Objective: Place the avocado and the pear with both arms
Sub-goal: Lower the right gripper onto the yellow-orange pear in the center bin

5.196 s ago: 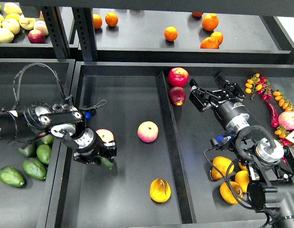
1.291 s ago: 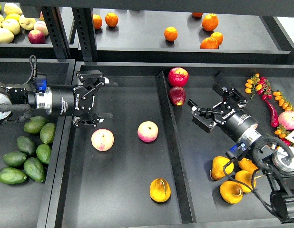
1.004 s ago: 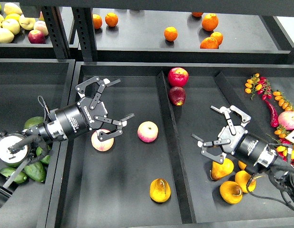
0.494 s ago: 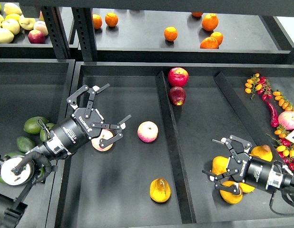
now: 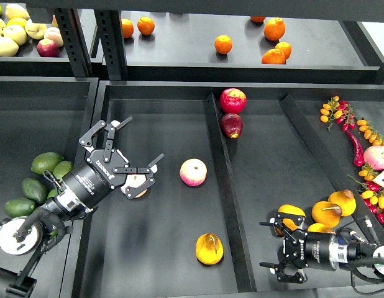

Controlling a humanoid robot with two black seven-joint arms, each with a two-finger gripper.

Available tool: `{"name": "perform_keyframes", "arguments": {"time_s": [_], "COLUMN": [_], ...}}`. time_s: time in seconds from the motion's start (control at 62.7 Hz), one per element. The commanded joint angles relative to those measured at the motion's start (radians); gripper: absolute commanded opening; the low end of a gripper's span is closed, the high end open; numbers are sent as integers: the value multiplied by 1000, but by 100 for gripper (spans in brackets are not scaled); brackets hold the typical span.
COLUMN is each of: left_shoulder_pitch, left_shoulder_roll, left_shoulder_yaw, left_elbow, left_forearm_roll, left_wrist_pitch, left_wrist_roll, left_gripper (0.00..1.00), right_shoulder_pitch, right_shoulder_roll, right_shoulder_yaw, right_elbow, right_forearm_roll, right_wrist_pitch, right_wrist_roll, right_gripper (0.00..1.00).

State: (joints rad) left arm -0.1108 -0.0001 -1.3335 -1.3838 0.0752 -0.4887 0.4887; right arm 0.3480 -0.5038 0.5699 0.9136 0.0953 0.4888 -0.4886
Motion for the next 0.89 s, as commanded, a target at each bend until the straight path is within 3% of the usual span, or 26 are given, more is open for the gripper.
{"name": "perform_keyframes", "arguments": {"time_s": [0.0,0.462,0.877], "left_shoulder_pitch": [-1,2,14], "left_shoulder_roll": [0,0,0], "left_shoulder_yaw": [2,11,19], "left_elbow": [0,0,0], "left_forearm_roll": [0,1,6], "left_wrist_pitch": [0,0,0], "left_wrist_roll": [0,0,0], "left_gripper": [99,99,99], "right_shoulder_pitch": [23,65,80], "right_shoulder_roll": [51,237,320], "right_shoulder_yaw": [-18,-53,-48], "right_elbow": [-38,-194,-297], "right_forearm_roll": [0,-3,-2], "right_wrist_pitch": [0,0,0], "right_wrist_roll": [0,0,0], "right_gripper": [100,100,100]}}
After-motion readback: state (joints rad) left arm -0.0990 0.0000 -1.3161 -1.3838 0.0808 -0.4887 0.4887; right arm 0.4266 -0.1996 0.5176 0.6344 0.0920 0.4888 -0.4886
